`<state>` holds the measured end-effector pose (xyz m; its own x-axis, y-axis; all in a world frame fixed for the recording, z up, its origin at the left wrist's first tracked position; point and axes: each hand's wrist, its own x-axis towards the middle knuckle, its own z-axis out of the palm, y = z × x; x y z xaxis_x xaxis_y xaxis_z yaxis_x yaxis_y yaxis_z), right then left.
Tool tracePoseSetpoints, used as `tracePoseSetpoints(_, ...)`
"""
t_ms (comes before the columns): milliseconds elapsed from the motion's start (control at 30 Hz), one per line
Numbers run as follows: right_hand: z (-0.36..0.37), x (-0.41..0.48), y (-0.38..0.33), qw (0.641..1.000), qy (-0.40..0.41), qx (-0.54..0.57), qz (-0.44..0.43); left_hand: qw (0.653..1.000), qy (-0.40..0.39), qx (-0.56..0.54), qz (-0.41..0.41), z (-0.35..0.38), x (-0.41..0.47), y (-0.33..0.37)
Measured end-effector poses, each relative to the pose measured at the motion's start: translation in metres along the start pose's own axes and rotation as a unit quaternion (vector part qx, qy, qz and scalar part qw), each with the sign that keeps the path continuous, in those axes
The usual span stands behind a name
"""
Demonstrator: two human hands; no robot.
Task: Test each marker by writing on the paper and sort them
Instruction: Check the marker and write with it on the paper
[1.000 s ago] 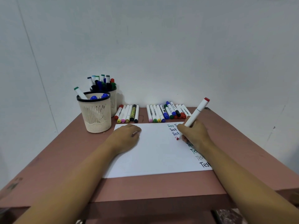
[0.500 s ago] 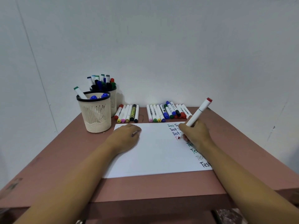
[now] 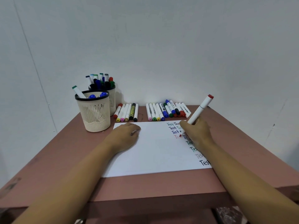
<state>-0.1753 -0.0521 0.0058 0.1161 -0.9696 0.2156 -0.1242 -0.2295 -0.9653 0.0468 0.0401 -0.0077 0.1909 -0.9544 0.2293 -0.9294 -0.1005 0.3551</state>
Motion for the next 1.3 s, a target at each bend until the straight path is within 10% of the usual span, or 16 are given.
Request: tracePoseSetpoints(1300, -0.0009, 0.0005, -0.0003, 1.0, -0.006, -0.003, 0.004, 0.999, -0.007, -0.021, -0.026, -0.0031, -0.0014, 0.0017)
